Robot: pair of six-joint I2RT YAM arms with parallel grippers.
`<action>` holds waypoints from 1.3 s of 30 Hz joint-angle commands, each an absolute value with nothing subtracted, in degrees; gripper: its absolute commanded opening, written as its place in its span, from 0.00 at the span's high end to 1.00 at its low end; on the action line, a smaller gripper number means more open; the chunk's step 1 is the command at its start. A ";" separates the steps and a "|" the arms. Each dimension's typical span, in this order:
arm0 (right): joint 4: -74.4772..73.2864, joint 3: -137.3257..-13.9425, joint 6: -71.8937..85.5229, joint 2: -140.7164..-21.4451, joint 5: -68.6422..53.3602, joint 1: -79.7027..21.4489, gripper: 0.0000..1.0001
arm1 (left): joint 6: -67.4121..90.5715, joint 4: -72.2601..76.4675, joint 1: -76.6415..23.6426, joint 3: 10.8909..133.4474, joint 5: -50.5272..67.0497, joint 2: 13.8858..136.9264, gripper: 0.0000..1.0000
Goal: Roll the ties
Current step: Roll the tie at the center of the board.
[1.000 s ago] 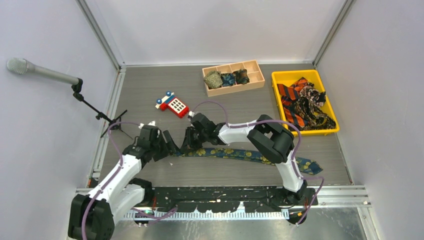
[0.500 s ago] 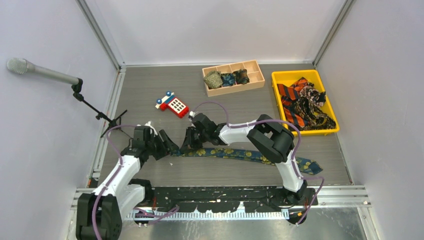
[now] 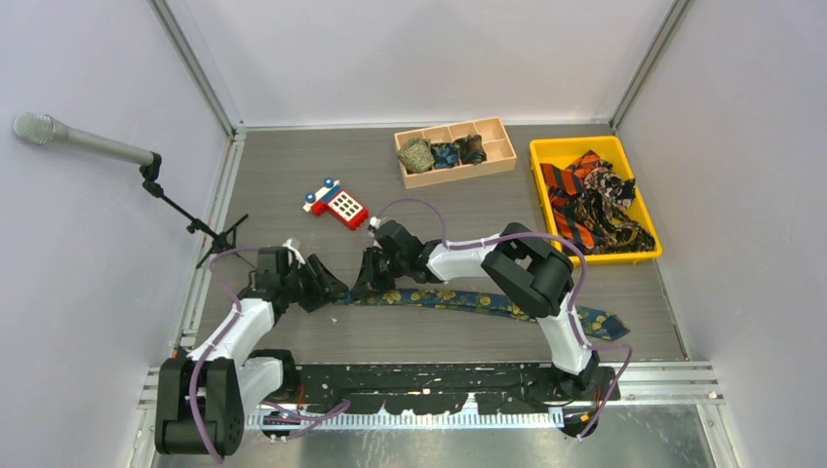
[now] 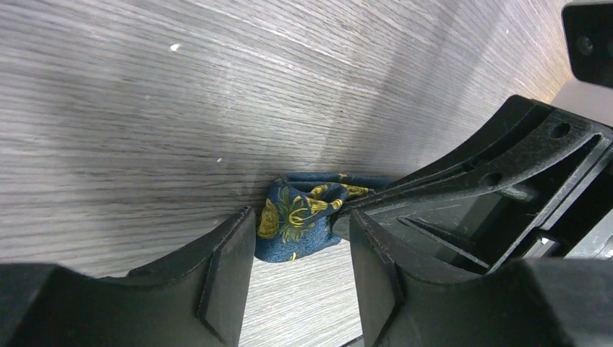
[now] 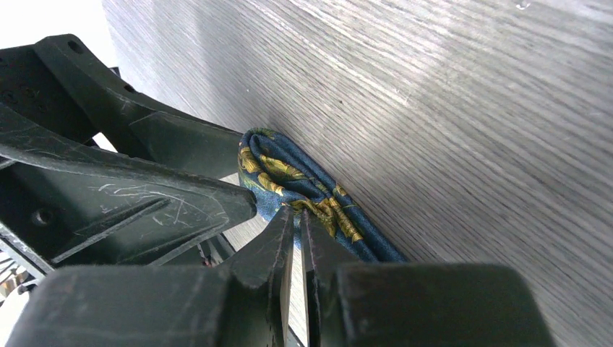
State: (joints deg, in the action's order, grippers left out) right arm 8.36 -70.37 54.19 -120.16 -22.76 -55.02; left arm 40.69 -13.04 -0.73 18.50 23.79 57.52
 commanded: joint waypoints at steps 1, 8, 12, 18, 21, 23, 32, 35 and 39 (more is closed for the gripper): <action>4.08 -69.17 53.15 -123.08 -21.65 -55.22 0.85 | 40.72 -7.72 -0.44 17.97 30.14 60.23 0.50; 4.14 -69.12 53.26 -122.87 -21.71 -55.24 0.85 | 40.61 -6.84 -0.44 17.78 32.56 61.06 0.56; 4.03 -69.17 53.27 -122.83 -21.59 -55.26 0.85 | 40.61 -6.79 -0.43 17.25 32.71 59.35 0.58; 3.87 -69.51 53.18 -123.04 -21.62 -55.21 0.85 | 40.74 -7.31 -0.44 16.71 32.77 57.25 0.67; 3.78 -69.65 53.18 -123.05 -21.68 -55.23 0.85 | 40.57 -8.01 -0.44 16.66 32.46 56.27 0.77; 3.71 -69.83 53.18 -122.97 -21.71 -55.25 0.85 | 40.26 -8.45 -0.44 16.82 32.38 55.79 0.83; 1.33 -73.69 52.80 -121.28 -21.80 -55.15 0.85 | 38.96 -13.52 -1.19 18.45 28.00 53.62 1.00; 0.45 -75.05 52.71 -119.78 -21.99 -55.15 0.84 | 38.63 -15.28 -1.67 19.30 26.09 53.12 1.00; 0.44 -75.30 53.10 -117.34 -21.94 -55.20 0.84 | 38.14 -16.64 -2.04 20.32 24.50 52.79 1.00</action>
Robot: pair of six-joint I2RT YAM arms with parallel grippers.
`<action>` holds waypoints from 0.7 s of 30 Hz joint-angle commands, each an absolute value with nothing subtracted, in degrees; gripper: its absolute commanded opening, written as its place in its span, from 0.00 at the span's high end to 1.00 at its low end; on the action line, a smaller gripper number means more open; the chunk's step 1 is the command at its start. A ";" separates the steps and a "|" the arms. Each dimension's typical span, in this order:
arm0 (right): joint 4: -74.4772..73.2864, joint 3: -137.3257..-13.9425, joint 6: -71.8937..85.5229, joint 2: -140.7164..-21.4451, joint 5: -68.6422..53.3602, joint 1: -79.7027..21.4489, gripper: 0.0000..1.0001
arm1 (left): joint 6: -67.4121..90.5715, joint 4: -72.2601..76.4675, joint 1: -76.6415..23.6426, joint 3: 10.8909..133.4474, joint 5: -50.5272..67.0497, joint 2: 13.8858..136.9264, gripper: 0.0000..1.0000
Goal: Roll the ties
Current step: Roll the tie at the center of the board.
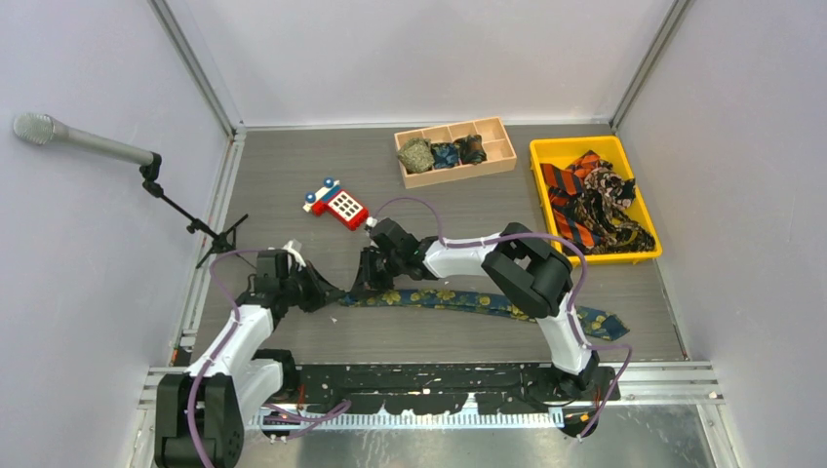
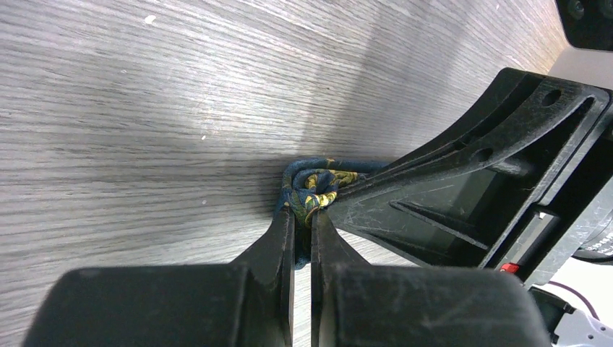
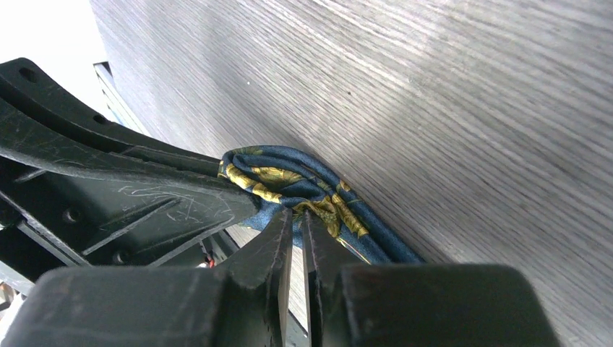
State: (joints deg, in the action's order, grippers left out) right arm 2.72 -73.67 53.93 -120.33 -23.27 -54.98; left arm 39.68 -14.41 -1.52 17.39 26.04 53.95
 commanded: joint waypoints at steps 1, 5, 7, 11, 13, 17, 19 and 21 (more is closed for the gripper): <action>-0.93 -75.10 53.25 -116.82 -21.74 -55.25 0.83 | 38.02 -16.81 -2.12 20.51 24.11 52.69 1.00; -1.16 -74.04 53.57 -115.26 -20.87 -55.58 0.83 | 37.33 -17.60 -2.54 21.38 23.36 52.30 1.00; -1.14 -73.92 53.83 -115.66 -20.74 -55.90 0.83 | 37.05 -17.79 -2.84 21.67 23.15 52.34 1.00; -0.89 -74.25 54.34 -117.03 -20.65 -56.38 0.83 | 36.85 -18.24 -3.28 22.10 22.75 52.30 1.00; -0.74 -74.54 54.53 -117.75 -20.65 -56.57 0.84 | 36.83 -18.58 -3.52 22.30 22.52 52.15 1.00; -0.20 -74.99 54.76 -119.16 -20.89 -56.61 0.84 | 36.83 -20.38 -4.24 23.39 20.98 51.54 1.00; -0.21 -75.50 54.86 -119.71 -21.15 -56.68 0.84 | 36.90 -21.11 -4.64 23.91 20.25 51.50 1.00; -0.21 -75.95 54.95 -120.17 -21.31 -56.72 0.84 | 37.13 -21.84 -4.96 24.35 19.27 51.42 1.00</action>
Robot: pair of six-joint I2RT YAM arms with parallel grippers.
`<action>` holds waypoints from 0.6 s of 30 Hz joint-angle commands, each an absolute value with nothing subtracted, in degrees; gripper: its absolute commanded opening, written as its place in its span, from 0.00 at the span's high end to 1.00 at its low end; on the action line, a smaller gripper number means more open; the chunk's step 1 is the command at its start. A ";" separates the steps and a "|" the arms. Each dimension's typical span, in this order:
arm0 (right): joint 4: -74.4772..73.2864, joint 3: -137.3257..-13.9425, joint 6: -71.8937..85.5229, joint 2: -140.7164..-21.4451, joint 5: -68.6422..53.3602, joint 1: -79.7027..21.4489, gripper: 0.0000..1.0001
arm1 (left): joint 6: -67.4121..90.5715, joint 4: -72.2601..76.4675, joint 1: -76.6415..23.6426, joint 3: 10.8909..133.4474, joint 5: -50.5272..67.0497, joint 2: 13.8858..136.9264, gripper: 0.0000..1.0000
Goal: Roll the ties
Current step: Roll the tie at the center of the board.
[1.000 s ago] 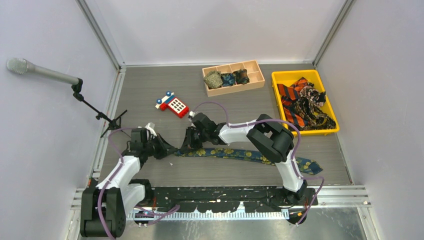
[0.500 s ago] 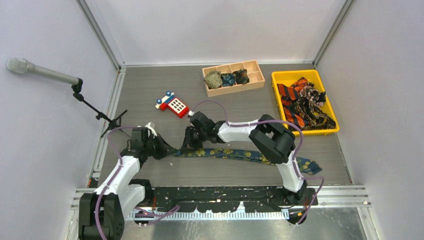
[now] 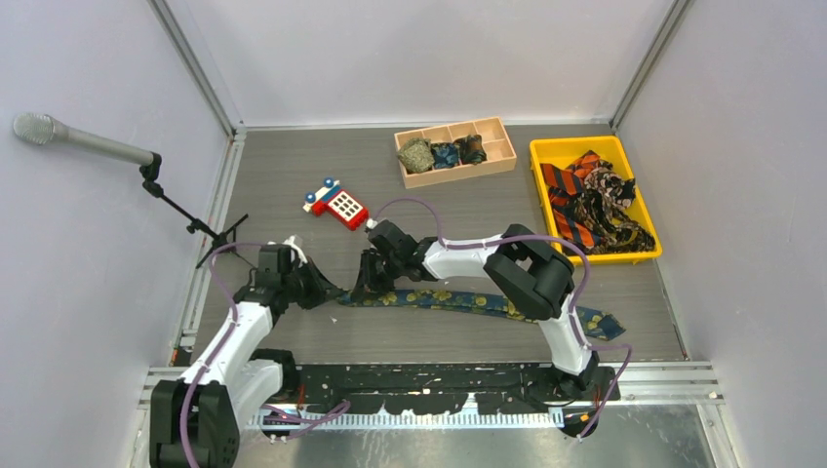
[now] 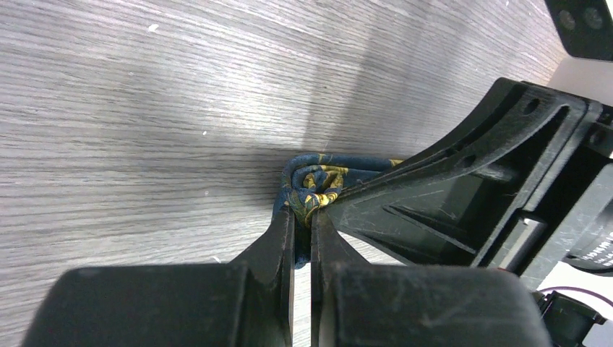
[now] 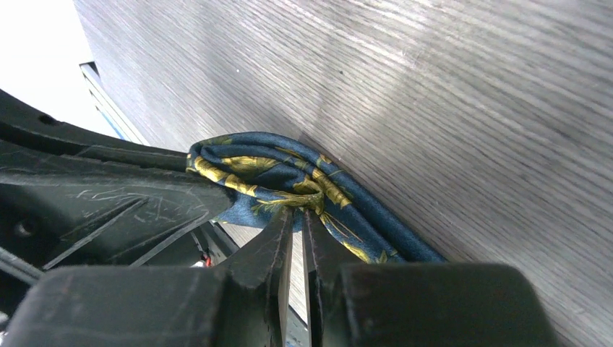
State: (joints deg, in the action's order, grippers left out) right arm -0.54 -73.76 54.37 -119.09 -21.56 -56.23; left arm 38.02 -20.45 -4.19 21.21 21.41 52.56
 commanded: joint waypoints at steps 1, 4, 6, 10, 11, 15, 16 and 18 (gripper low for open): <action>-0.26 -76.20 54.98 -120.42 -21.43 -56.75 0.84 | 37.24 -22.11 -5.05 24.54 18.98 51.44 1.00; -0.20 -77.09 55.27 -121.46 -21.75 -56.90 0.84 | 37.36 -22.89 -5.26 25.27 18.59 51.42 1.00; -0.19 -78.12 55.32 -122.16 -22.08 -56.98 0.84 | 37.36 -23.55 -5.44 25.75 18.03 51.20 1.00; -0.18 -80.35 55.20 -123.59 -22.73 -57.11 0.84 | 37.44 -24.34 -5.69 26.50 17.63 51.23 1.00; -0.18 -80.97 55.24 -123.98 -22.90 -57.15 0.84 | 37.52 -24.41 -5.71 26.60 17.54 51.32 1.00; -0.47 -83.23 55.30 -125.49 -23.46 -57.34 0.84 | 37.66 -25.16 -5.98 27.52 17.27 51.09 1.00; -0.52 -83.76 55.28 -125.73 -23.65 -57.39 0.84 | 37.64 -25.45 -6.10 27.72 17.12 51.07 1.00; -0.89 -84.82 55.30 -126.31 -23.84 -57.39 0.84 | 37.62 -26.11 -6.29 28.19 16.61 50.90 1.00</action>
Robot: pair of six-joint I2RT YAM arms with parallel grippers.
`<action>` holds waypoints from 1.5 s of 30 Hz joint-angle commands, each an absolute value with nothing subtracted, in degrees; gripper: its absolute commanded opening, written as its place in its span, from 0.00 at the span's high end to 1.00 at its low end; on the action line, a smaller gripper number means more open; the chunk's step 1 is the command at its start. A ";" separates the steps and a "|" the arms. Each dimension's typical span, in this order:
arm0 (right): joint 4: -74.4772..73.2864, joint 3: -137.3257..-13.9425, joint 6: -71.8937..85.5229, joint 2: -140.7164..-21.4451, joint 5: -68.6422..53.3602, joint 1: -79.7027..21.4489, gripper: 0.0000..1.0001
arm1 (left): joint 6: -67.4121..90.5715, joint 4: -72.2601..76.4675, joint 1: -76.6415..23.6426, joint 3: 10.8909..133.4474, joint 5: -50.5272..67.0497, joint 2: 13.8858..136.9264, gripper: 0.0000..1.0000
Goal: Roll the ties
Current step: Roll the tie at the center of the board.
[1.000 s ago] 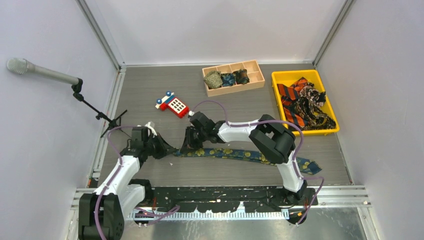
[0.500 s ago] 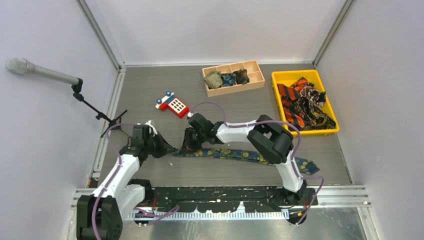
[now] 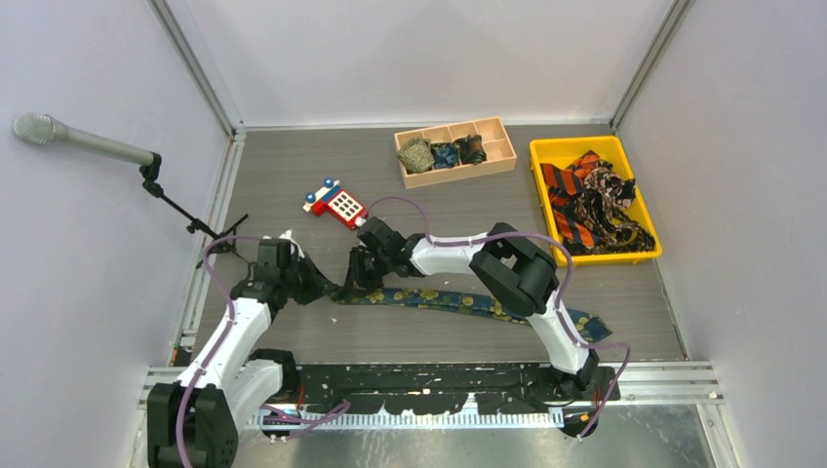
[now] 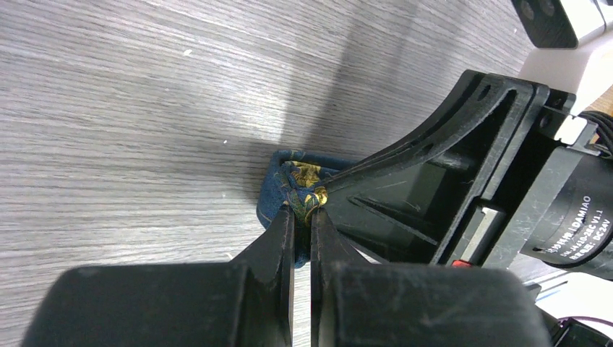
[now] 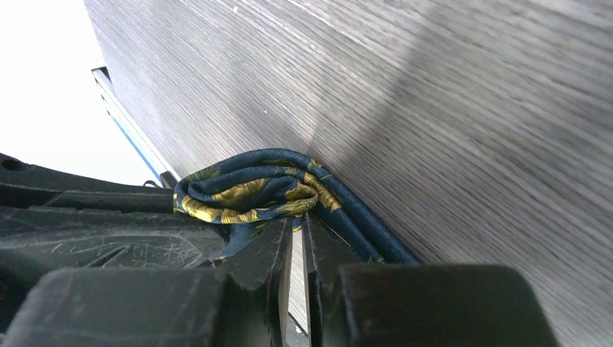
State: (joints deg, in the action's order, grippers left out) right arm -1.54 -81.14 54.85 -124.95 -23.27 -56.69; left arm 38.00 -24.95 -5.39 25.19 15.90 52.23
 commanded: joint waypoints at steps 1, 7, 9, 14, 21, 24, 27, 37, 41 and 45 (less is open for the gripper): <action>-0.90 -85.30 55.29 -126.44 -23.90 -57.39 0.84 | 37.62 -26.31 -6.40 28.31 16.49 50.89 1.00; -2.16 -88.39 54.86 -127.82 -24.35 -57.37 0.84 | 37.88 -26.37 -7.03 28.84 16.26 51.35 1.00; -2.20 -88.87 55.01 -128.24 -24.61 -57.34 0.84 | 37.96 -26.69 -7.25 29.15 16.01 51.12 1.00; -1.90 -90.18 55.14 -128.63 -24.89 -57.36 0.84 | 38.10 -26.44 -7.68 29.26 15.78 51.25 1.00; -0.24 -88.77 56.12 -129.55 -25.64 -57.35 0.84 | 38.78 -24.61 -9.06 27.83 15.56 52.16 1.00; 1.63 -87.25 56.59 -129.25 -25.70 -57.34 0.84 | 38.99 -24.07 -9.69 27.36 15.29 52.59 1.00; 1.80 -86.52 56.62 -128.99 -25.60 -57.39 0.84 | 39.35 -23.13 -10.46 26.91 15.08 53.22 1.00; 2.12 -84.80 56.77 -128.29 -25.23 -57.39 0.84 | 40.10 -21.04 -12.84 25.59 14.09 54.76 1.00; 2.49 -83.60 56.78 -127.57 -24.75 -57.29 0.84 | 40.07 -20.85 -13.40 24.99 13.40 54.96 1.00; 2.55 -82.64 56.70 -126.43 -24.22 -57.27 0.84 | 40.01 -20.34 -13.68 24.36 13.03 55.23 1.00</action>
State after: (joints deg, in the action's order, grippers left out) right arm 1.10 -84.12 57.17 -128.86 -26.13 -56.40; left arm 38.57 -23.05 -12.19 26.20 9.91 54.15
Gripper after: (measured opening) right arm 0.153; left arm 0.049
